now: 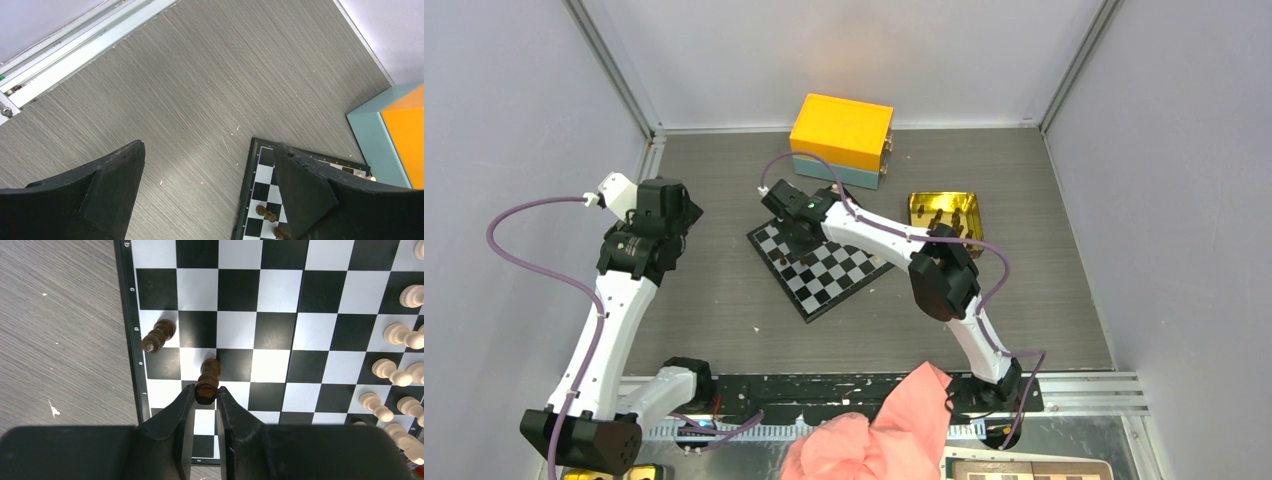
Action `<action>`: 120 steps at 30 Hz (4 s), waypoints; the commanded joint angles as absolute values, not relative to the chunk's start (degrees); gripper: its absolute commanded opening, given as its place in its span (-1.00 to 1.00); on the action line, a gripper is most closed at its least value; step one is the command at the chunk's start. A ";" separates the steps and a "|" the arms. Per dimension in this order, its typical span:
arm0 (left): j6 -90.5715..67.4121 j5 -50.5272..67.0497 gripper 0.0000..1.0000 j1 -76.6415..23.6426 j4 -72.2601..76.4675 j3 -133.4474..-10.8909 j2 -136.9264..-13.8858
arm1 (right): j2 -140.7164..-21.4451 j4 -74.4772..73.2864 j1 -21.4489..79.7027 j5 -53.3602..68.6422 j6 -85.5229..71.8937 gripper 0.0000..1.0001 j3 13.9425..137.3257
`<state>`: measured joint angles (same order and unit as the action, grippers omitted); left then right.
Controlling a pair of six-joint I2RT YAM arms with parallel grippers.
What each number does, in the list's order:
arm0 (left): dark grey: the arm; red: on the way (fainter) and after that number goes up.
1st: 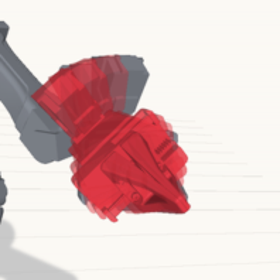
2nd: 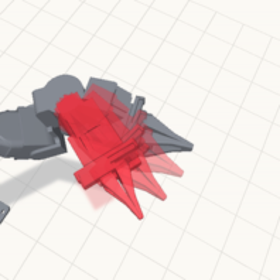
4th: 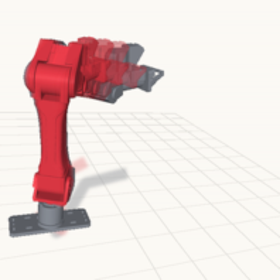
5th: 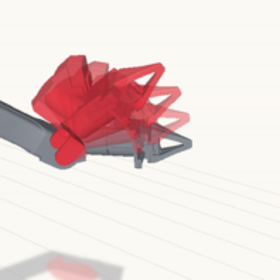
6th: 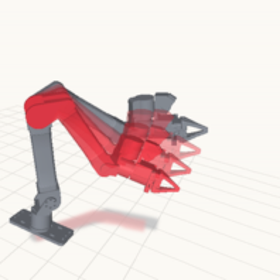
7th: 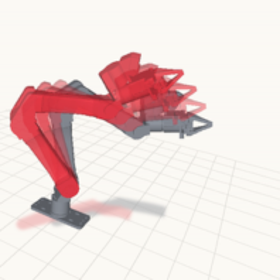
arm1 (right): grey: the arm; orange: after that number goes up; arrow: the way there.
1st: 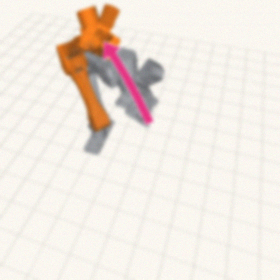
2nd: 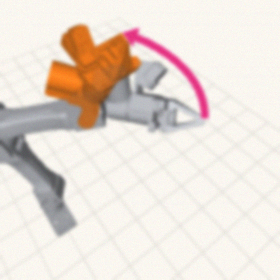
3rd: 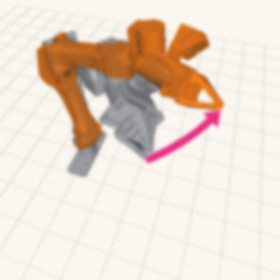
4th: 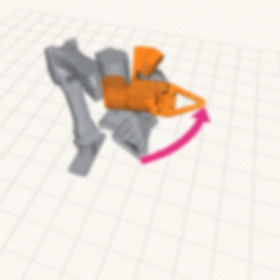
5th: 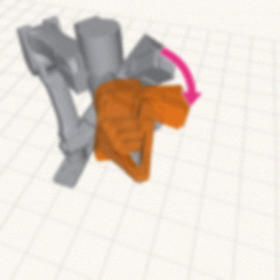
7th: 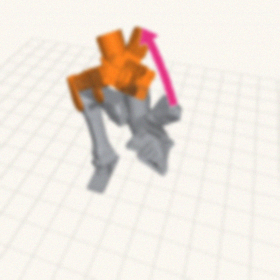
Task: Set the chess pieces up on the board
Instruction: Move the chess piece to the chessboard, then pick up the chess piece from the storage box.
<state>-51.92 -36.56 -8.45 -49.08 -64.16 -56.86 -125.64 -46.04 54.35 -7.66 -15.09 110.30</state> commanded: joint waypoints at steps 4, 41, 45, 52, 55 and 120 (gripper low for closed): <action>-52.03 -37.97 0.99 -8.09 -47.28 -65.56 -55.77 | -123.58 -47.06 56.26 -8.45 -13.97 -0.99 115.36; -52.12 -37.78 0.99 -8.35 -48.05 -64.35 -54.49 | -128.75 -45.90 59.40 -7.56 -14.19 -0.99 117.51; -52.12 -37.88 0.99 -8.44 -47.82 -64.17 -54.62 | -128.90 -45.36 59.34 -7.68 -14.24 -0.99 117.49; -52.03 -37.97 0.99 -8.52 -47.63 -64.15 -54.83 | -129.46 -45.52 59.36 -7.71 -14.07 -0.99 119.07; -51.94 -38.01 0.99 -8.53 -47.64 -64.17 -54.87 | -129.53 -45.57 59.35 -7.73 -14.06 -0.99 119.09; -22.54 -37.63 1.00 -6.24 -18.14 -54.88 -58.51 | -99.17 -30.67 30.63 -24.30 -17.70 0.31 98.63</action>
<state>-27.83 -37.56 -6.70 -28.40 -56.73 -60.16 -104.36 -35.88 33.93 -23.44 -18.15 99.00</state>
